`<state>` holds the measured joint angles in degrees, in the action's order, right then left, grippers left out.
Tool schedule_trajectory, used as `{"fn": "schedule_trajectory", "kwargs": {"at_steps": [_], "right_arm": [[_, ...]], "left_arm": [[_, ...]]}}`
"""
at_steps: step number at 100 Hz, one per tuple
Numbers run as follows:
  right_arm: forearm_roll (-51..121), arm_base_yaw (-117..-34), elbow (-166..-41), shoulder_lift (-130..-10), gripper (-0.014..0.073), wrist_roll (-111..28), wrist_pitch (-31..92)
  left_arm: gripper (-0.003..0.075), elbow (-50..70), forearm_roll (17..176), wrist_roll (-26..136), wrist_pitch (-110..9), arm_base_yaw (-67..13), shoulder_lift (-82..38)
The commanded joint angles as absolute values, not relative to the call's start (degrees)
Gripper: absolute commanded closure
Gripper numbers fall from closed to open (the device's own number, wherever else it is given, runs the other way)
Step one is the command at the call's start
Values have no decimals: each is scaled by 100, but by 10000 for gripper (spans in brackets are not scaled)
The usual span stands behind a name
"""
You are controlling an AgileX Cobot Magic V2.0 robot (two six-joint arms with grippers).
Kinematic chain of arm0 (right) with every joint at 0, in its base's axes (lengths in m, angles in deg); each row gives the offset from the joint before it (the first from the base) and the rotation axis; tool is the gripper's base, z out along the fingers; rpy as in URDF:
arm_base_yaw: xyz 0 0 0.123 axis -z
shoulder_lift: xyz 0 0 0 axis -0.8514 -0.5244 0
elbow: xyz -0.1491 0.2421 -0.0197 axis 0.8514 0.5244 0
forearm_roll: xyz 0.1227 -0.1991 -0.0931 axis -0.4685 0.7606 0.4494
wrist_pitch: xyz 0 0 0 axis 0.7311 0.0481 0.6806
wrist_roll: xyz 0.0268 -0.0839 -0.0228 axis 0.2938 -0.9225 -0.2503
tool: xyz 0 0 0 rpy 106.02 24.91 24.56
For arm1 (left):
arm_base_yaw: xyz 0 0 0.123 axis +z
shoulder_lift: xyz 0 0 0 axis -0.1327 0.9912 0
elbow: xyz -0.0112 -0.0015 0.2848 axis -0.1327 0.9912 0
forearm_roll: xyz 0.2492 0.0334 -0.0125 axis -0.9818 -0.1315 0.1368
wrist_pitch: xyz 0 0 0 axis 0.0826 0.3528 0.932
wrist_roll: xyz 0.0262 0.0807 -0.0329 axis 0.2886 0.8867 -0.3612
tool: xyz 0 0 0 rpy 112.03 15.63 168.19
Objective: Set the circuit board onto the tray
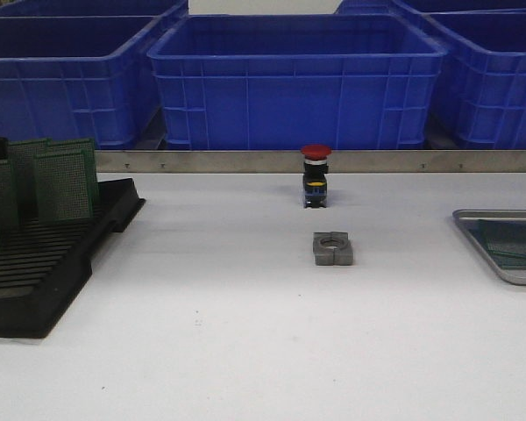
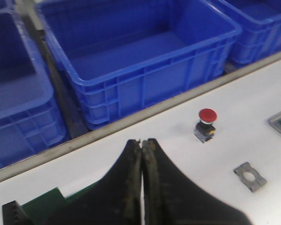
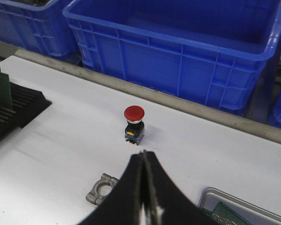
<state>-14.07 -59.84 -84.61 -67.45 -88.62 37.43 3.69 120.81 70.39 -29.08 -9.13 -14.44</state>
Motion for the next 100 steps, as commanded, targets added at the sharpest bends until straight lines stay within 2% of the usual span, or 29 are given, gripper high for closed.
{"fn": "schedule_trajectory", "kwargs": {"at_steps": [1, 27, 48, 75, 100], "right_arm": [[-1649, -6008, -8323, -6233, 654, -8852, 3401], [-1650, -6008, -7442, -4792, 654, -8852, 3279], [-1650, -6008, -6711, -3539, 654, -8852, 3254], [-1668, -6008, -5913, -2031, 654, -8852, 3278], [-1668, -6003, -5688, -1464, 654, -8852, 3290]], "left_arm": [[741, 795, 12304, 6934, -3830, -1068, -2058], [741, 2573, 12594, 6934, -4926, -1164, -3632], [741, 3658, 12698, 6934, -5198, -1164, -4879], [741, 4670, 12706, 6934, -5211, -1164, -6414], [741, 5160, 12691, 6934, -5235, -1164, -7206]]}}
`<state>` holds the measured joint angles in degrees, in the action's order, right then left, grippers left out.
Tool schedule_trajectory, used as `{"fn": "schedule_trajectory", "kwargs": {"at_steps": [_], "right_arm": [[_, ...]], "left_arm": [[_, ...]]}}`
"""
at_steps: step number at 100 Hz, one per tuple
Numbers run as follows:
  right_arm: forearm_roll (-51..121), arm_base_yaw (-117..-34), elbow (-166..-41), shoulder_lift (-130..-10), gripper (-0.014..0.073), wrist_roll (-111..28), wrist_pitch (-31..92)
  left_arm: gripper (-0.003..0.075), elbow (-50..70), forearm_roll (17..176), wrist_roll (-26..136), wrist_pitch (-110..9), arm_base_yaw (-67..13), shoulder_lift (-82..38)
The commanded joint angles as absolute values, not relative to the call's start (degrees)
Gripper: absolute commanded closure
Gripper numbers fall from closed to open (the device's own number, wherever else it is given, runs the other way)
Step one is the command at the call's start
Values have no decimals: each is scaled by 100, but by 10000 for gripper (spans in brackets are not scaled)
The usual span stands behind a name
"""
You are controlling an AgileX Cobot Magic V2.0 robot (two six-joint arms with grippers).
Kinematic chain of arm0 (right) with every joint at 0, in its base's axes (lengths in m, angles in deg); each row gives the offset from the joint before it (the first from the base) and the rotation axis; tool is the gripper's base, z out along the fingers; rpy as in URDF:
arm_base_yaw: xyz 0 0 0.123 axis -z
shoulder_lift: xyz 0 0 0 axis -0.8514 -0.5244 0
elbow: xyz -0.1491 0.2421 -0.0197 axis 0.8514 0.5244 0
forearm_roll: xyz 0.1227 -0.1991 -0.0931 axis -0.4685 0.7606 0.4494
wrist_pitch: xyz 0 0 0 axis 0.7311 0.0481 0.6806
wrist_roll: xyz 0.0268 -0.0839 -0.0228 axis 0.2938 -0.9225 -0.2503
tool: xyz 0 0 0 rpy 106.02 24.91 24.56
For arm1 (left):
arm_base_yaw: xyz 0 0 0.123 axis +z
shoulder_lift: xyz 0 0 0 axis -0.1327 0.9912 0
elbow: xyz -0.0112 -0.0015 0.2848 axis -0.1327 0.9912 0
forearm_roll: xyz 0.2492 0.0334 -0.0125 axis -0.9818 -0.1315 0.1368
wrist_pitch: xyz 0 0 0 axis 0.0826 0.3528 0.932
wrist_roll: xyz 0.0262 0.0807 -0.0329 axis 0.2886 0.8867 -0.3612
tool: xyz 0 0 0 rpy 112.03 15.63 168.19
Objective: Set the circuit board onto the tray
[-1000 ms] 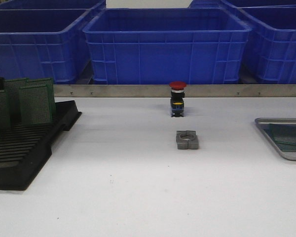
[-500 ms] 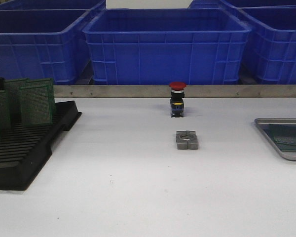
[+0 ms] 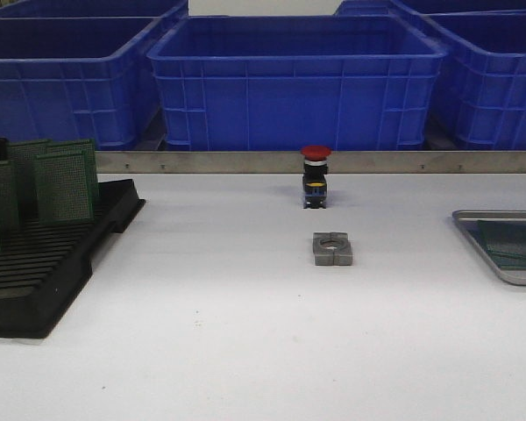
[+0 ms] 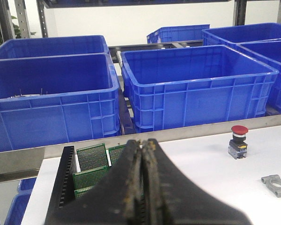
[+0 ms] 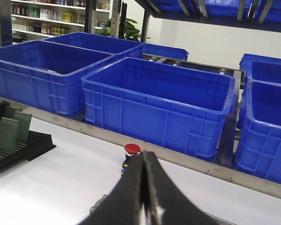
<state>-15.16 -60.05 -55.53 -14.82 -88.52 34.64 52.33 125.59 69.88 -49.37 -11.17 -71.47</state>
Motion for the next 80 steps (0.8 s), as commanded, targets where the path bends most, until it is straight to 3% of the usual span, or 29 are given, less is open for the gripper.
{"fn": "schedule_trajectory", "kwargs": {"at_steps": [1, 80], "right_arm": [[-1668, -6003, -5688, -1464, 654, -8852, 3290], [-1670, -6003, -5688, -1465, 654, -8852, 3435]], "left_arm": [[741, 5160, 12691, 6934, -5235, -1164, -7206], [741, 5244, 12582, 6919, -5235, -1164, -7206]]}}
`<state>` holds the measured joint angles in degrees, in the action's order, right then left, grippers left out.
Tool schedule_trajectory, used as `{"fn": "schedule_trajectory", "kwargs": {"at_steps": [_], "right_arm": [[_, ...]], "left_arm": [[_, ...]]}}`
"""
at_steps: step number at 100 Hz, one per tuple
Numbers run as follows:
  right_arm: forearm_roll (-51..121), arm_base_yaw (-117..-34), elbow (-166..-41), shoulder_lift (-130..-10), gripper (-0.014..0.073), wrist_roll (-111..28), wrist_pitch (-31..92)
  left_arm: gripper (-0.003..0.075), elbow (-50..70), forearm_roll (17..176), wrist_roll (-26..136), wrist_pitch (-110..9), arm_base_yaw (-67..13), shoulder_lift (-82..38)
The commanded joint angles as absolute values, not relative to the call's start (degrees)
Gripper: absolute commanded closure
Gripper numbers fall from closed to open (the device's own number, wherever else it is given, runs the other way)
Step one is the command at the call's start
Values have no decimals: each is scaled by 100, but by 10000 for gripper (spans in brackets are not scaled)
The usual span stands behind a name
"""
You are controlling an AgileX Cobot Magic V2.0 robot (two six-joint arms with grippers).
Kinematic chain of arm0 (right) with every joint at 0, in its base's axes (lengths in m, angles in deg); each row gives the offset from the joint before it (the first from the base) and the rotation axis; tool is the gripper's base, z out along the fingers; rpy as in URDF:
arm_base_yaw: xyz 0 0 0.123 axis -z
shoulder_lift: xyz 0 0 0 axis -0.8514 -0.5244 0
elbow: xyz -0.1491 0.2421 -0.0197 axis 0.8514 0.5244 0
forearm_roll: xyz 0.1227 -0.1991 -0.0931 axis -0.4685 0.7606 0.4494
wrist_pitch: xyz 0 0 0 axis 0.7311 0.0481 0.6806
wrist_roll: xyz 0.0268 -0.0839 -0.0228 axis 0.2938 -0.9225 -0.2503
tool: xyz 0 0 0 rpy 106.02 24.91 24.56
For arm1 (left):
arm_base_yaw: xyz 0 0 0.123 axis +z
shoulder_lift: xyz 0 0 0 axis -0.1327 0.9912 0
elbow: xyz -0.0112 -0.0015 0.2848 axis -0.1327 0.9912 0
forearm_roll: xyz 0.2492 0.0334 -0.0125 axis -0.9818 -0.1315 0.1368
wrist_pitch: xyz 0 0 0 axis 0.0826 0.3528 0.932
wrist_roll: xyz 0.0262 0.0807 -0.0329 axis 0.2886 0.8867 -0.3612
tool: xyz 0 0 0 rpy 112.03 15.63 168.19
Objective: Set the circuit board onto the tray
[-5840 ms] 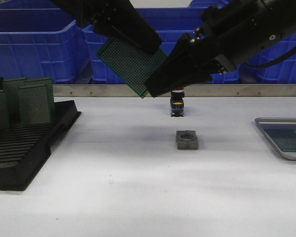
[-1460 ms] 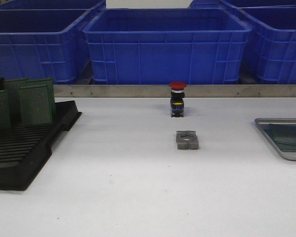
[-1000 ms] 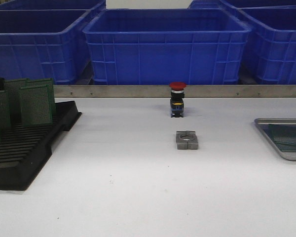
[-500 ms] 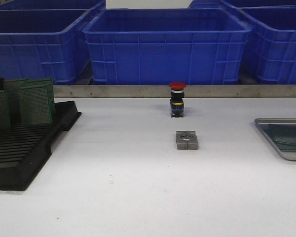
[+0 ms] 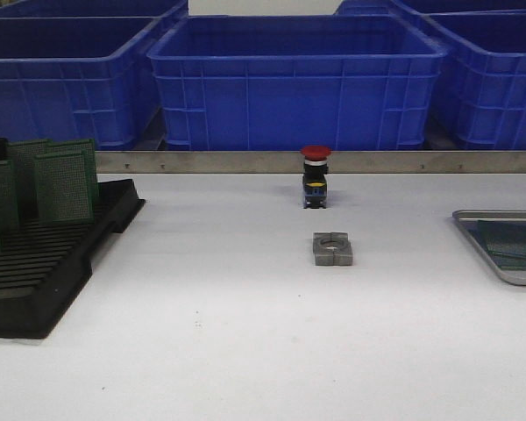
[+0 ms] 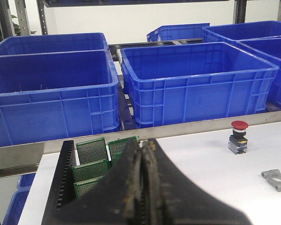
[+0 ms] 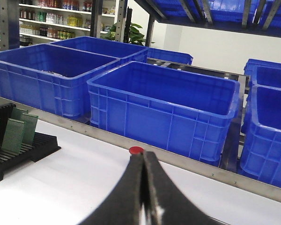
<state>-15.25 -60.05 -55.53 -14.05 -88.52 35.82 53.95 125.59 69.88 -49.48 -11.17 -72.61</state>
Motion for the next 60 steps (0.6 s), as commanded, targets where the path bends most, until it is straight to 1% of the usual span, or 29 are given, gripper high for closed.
{"fn": "schedule_trajectory", "kwargs": {"at_steps": [1, 5, 8, 20, 27, 36, 44, 51, 56, 60], "right_arm": [[-1670, -6003, -5688, -1465, 654, -8852, 3435], [-1670, -6003, -5688, -1465, 654, -8852, 3444], [-1670, -6003, -5688, -1465, 654, -8852, 3451], [-1670, -6003, -5688, -1465, 654, -8852, 3477], [-1670, -6003, -5688, -1465, 654, -8852, 3490], [-1670, -6003, -5688, -1465, 654, -8852, 3495], [-1670, -6003, -5688, -1465, 654, -8852, 3510], [-1670, -6003, -5688, -1465, 654, -8852, 3510], [-1670, -6003, -5688, -1465, 654, -8852, 3510], [-1670, -6003, -5688, -1465, 654, -8852, 3537]], "left_arm": [[741, 5244, 12489, 6906, -5248, -1164, -7206], [741, 5244, 12094, 6566, -5259, -1164, -7206], [741, 5244, 11470, 6061, -5243, -1164, -7206], [741, 5365, 8744, 2858, -5098, -1179, -7290], [741, 5608, 7845, 2020, -5345, -1178, -7460], [741, 6167, 7698, 1848, -6112, -1178, -7698], [741, 6656, 7675, 1652, -6471, -1178, -7908], [741, 7011, 7526, 1268, -6521, -1178, -8164], [741, 6983, 7348, 1153, -6097, -1178, -8198], [741, 6995, 7259, 1129, -6133, -1167, -8194]]}}
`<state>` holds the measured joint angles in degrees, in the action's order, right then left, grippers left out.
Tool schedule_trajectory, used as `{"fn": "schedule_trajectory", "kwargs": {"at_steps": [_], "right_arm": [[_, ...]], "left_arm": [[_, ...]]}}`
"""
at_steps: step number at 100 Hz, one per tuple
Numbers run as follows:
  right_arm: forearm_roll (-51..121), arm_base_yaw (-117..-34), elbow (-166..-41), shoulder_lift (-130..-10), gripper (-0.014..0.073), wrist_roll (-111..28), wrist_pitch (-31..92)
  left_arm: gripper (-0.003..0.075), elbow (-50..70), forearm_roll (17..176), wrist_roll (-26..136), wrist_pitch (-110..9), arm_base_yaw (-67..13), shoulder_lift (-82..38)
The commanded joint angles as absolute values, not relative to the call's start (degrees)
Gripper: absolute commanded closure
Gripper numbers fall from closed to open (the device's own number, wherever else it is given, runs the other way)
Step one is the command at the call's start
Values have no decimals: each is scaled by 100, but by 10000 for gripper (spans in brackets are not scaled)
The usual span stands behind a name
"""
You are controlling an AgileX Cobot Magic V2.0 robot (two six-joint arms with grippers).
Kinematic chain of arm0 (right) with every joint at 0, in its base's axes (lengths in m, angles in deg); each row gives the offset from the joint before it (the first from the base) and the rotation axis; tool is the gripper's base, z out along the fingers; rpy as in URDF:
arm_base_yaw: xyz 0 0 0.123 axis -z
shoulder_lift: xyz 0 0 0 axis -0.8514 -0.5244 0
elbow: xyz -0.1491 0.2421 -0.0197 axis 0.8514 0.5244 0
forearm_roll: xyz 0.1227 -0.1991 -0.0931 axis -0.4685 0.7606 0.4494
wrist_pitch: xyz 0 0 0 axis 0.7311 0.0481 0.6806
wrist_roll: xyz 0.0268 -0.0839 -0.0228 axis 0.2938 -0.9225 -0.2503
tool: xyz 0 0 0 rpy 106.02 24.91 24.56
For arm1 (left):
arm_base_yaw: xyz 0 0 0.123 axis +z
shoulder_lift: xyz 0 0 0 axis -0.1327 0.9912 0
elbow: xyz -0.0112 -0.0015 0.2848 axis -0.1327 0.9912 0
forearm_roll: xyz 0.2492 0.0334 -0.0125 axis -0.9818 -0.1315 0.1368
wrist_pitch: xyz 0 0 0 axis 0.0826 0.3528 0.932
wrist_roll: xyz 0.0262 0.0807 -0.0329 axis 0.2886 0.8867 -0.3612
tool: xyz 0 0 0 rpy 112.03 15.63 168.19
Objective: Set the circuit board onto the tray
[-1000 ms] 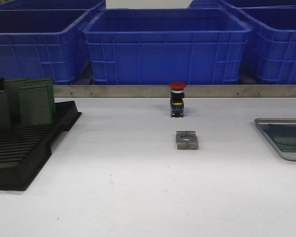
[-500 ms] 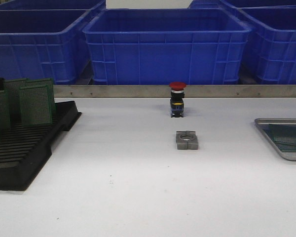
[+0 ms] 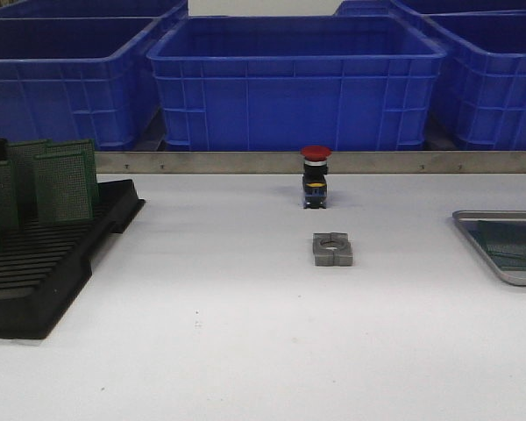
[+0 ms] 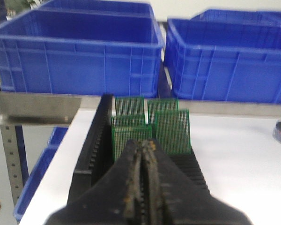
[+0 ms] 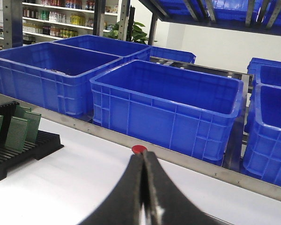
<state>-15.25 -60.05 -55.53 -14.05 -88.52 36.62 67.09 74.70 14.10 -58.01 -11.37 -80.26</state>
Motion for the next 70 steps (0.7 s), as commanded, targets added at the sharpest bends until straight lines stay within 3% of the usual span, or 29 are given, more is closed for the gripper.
{"fn": "schedule_trajectory", "kwargs": {"at_steps": [1, 70], "right_arm": [[-1670, -6003, -5688, -1465, 654, -8852, 3537], [-1670, -6003, -5688, -1465, 654, -8852, 3534]], "left_arm": [[741, 6995, 7244, 1129, -6106, -1168, -8210], [741, 6984, 7020, 1060, -6330, -1144, -8200]]}}
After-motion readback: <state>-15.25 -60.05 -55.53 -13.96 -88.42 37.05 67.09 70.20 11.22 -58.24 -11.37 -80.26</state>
